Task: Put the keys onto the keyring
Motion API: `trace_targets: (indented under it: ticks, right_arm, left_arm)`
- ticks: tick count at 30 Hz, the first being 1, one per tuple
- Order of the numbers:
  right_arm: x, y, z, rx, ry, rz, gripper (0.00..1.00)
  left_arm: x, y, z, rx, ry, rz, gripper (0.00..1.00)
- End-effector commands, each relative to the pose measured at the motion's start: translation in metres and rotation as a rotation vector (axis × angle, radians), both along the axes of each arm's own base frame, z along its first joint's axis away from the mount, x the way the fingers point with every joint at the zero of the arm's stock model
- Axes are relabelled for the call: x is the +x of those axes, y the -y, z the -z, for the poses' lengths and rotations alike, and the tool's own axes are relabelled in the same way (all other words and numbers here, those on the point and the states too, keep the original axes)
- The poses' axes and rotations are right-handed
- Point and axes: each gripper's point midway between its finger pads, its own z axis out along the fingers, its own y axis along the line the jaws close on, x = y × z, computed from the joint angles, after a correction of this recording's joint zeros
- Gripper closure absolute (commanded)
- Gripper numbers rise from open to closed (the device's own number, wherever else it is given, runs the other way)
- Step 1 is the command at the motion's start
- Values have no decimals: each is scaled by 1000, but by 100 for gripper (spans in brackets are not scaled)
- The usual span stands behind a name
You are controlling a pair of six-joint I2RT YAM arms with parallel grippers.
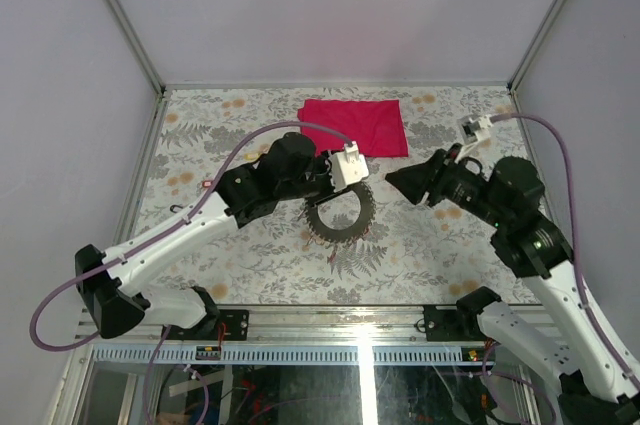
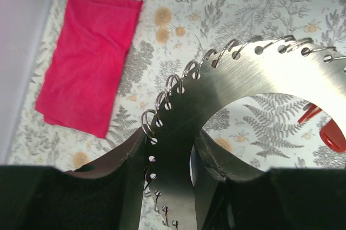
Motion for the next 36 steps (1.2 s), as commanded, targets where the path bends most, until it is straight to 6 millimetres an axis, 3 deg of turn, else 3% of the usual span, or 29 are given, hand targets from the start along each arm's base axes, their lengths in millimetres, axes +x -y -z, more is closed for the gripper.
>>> trace_targets:
  ticks: [1, 8, 15, 22, 29, 36]
  right_arm:
    - [6, 32, -32, -29, 280, 155, 46]
    - [-13, 42, -36, -70, 621, 132, 47]
    - [-36, 33, -37, -84, 956, 36, 54]
    - [-35, 15, -32, -89, 956, -72, 52]
    - [-33, 0, -30, -61, 941, -135, 56]
    - [-50, -59, -14, -91, 996, -226, 59]
  left_arm:
    - [-4, 3, -10, -57, -90, -40, 100]
    - [0, 3, -18, -106, -218, -152, 100]
    - [13, -7, -27, -117, -238, -258, 100]
    - [37, -38, -43, -137, -220, -365, 100]
    - [54, -72, -51, -152, -220, -432, 100]
    - [60, -89, -60, -160, -220, -469, 100]
